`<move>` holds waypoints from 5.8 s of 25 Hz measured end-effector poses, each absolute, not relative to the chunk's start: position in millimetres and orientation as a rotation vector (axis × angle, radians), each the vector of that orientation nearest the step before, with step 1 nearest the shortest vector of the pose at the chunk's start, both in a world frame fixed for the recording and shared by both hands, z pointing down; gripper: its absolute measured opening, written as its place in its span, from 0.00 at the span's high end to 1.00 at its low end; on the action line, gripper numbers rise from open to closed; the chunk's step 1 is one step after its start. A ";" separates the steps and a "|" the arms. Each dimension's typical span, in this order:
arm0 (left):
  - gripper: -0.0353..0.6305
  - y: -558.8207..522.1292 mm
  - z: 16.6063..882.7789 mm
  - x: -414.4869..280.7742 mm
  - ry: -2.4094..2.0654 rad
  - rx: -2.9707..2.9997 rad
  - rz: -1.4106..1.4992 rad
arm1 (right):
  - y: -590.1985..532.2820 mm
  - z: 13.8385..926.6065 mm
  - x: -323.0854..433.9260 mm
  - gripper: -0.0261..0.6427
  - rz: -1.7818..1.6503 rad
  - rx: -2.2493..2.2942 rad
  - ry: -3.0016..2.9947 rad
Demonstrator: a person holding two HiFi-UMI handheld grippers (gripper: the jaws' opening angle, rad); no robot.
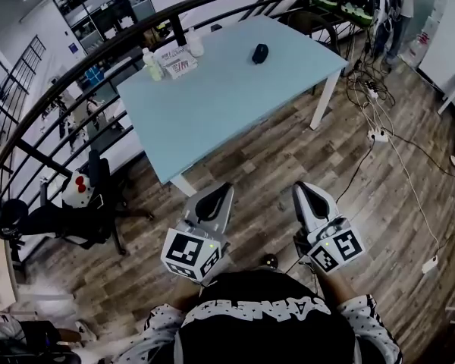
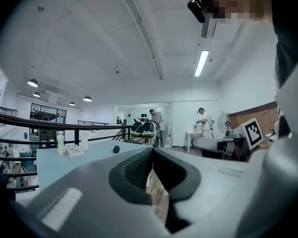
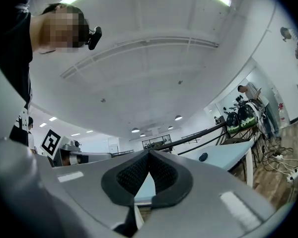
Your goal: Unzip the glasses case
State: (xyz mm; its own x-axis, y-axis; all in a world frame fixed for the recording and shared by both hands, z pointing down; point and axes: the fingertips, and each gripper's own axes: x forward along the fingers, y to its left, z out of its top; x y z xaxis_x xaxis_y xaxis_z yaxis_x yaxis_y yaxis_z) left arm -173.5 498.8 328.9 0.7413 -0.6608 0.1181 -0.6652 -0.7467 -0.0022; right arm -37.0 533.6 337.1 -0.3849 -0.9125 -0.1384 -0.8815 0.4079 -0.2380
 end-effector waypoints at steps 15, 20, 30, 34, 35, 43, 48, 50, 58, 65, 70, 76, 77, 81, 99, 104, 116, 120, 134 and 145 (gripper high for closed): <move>0.95 487.8 334.4 -108.8 -1.108 2.899 0.221 | 531.9 355.1 37.6 0.97 -0.233 -1.636 2.390; 0.95 486.9 339.2 -98.3 -1.101 2.901 0.238 | 530.7 363.0 49.3 0.97 -0.259 -1.653 2.388; 0.95 448.2 350.0 -79.3 -1.035 2.885 0.182 | 500.5 361.8 65.5 0.97 -0.247 -1.698 2.384; 0.95 413.8 348.0 -66.3 -0.993 2.902 0.130 | 471.4 358.1 77.0 0.97 -0.214 -1.749 2.380; 0.95 406.3 349.1 -63.8 -0.982 2.901 0.123 | 464.8 359.8 79.2 0.97 -0.218 -1.762 2.377; 0.95 333.3 372.5 -65.2 -0.994 2.851 0.134 | 399.0 379.5 82.9 0.97 -0.278 -1.784 2.380; 0.95 283.6 384.2 -66.4 -1.019 2.811 0.139 | 348.1 388.2 89.5 0.97 -0.326 -1.794 2.379; 0.95 266.8 390.1 -67.5 -1.026 2.793 0.145 | 327.9 391.8 88.9 0.97 -0.350 -1.787 2.384; 0.95 200.4 378.0 -72.3 -1.064 2.768 0.136 | 258.0 373.2 84.7 0.96 -0.340 -1.758 2.435; 0.95 150.3 366.8 -76.0 -1.073 2.773 0.109 | 208.3 366.5 88.9 0.96 -0.338 -1.781 2.433; 0.95 111.9 361.8 -83.5 -1.082 2.780 0.103 | 170.4 362.9 82.5 0.96 -0.331 -1.787 2.437; 0.95 67.8 367.1 -94.6 -1.094 2.779 0.110 | 122.0 367.5 73.2 0.95 -0.332 -1.789 2.439; 0.95 60.6 367.2 -96.6 -1.095 2.780 0.110 | 113.6 367.8 71.4 0.95 -0.333 -1.789 2.438; 0.95 30.9 367.6 -105.0 -1.105 2.783 0.108 | 79.5 368.1 64.6 0.94 -0.327 -1.797 2.440; 0.95 -49.4 372.8 -114.1 -1.125 2.793 0.096 | -17.4 387.0 62.9 0.91 -0.397 -1.821 2.368; 0.95 -64.7 386.0 -111.2 -1.183 2.752 0.137 | -50.8 399.3 87.8 0.90 -0.467 -1.811 2.333; 0.95 -127.9 394.9 -60.5 -1.337 2.692 0.153 | -155.4 438.7 140.3 0.85 -0.614 -1.764 2.389; 0.95 -146.9 402.4 -43.0 -1.358 2.678 0.175 | -189.0 458.7 151.3 0.82 -0.700 -1.757 2.388; 0.95 -192.6 416.2 -37.1 -1.434 2.600 0.254 | -290.8 525.6 156.4 0.66 -0.966 -1.847 2.318; 0.95 -218.2 421.6 -62.6 -1.454 2.552 0.247 | -338.1 571.5 154.6 0.54 -1.100 -2.053 2.224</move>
State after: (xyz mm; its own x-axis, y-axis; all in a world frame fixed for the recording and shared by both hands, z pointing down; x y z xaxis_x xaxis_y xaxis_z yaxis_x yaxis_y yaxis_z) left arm -62.6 -218.2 421.6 0.5039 -0.8301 0.2388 -0.8624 -0.4991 0.0849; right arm 154.6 -338.1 571.5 -0.1853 -0.8522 0.4893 -0.9061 -0.0446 -0.4208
